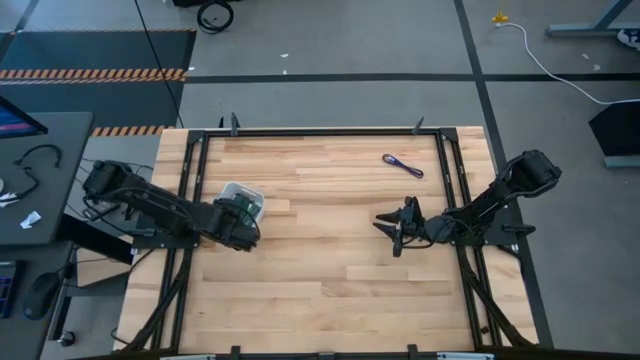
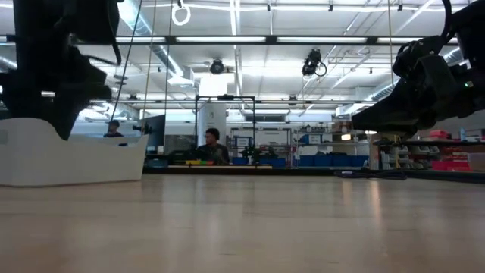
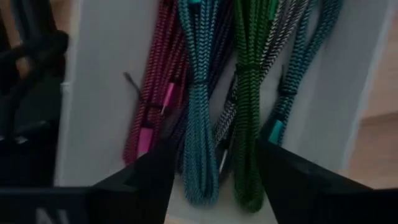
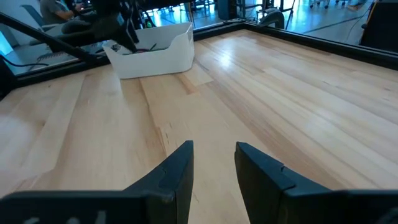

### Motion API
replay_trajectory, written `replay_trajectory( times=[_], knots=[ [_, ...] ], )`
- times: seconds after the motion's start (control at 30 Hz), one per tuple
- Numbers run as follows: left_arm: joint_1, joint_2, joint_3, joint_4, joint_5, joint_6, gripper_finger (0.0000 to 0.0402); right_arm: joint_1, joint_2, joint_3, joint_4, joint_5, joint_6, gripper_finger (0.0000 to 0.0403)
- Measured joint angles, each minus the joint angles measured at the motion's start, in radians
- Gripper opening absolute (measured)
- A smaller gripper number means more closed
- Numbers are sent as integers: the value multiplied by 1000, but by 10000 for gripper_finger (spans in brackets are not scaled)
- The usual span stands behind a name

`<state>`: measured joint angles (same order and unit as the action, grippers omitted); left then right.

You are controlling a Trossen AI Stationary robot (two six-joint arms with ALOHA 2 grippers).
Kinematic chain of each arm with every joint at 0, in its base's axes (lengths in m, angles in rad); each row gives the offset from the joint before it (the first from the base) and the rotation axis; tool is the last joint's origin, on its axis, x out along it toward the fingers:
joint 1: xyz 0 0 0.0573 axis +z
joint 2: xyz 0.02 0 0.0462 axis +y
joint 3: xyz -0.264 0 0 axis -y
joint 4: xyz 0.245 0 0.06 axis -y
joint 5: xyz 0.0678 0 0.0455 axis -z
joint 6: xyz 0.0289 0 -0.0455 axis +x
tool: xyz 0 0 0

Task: Pick and place USB-C Cables
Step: Put the green charger cable into the white bin, then put the violet charger cable into the white bin

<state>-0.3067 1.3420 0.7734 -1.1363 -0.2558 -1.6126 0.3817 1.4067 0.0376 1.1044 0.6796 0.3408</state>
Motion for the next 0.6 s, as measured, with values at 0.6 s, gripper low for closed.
replay_trajectory(
  times=[0.6],
  knots=[
    [-172,-106,181,92,-659,155,212,0,0,0,0,-87,-49,123]
  ],
)
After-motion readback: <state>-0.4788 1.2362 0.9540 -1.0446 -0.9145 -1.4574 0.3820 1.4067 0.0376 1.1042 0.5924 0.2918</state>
